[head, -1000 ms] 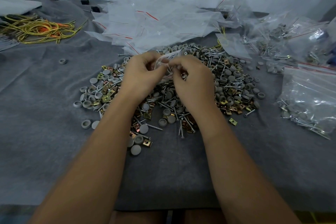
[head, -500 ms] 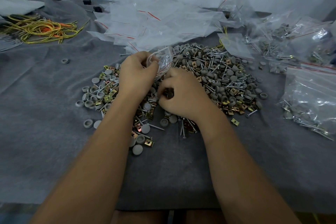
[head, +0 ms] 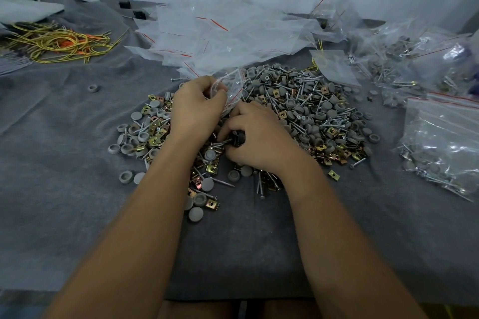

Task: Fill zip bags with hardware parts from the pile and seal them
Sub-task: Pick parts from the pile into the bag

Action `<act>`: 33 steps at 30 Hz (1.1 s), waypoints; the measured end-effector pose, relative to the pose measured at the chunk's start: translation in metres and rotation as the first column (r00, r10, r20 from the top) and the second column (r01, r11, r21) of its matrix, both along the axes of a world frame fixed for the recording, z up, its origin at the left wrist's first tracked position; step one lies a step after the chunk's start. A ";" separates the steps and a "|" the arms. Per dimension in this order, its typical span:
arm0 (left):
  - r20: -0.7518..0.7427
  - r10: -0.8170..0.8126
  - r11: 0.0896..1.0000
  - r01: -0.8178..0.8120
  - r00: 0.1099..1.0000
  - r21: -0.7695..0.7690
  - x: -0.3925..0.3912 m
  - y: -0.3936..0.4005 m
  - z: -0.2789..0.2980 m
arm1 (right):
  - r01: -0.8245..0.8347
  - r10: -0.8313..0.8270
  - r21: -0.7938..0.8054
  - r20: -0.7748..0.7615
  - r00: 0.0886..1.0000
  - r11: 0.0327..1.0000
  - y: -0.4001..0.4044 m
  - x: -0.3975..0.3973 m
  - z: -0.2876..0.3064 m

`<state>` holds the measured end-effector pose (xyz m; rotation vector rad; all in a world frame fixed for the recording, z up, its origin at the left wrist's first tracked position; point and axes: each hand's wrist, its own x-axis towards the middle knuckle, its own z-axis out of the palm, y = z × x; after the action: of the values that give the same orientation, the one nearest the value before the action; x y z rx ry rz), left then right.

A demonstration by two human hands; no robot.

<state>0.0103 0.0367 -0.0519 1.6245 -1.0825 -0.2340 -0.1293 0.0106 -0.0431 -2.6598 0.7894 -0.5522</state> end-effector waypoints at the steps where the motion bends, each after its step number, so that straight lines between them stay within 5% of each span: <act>1: 0.004 -0.001 1.000 0.001 1.000 -0.002 0.000 0.000 0.000 | 0.002 -0.002 0.001 0.001 1.000 1.000 0.000 0.000 0.000; 15: 0.044 -0.015 1.000 0.015 0.999 -0.005 -0.001 0.000 -0.002 | 0.018 -0.026 -0.082 -0.092 0.995 0.996 -0.002 0.003 -0.003; 26: 0.007 -0.034 0.999 0.034 0.999 -0.009 -0.001 0.001 -0.001 | 0.006 -0.004 -0.048 0.028 1.000 0.999 0.000 0.000 0.001; 33: 0.007 -0.027 1.000 0.027 1.000 0.004 -0.001 0.000 -0.001 | -0.025 0.023 -0.098 -0.025 0.999 0.995 -0.005 0.000 -0.001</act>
<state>0.0091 0.0370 -0.0529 1.6160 -1.1102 -0.2489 -0.1289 0.0056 -0.0446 -2.7667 0.7544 -0.5680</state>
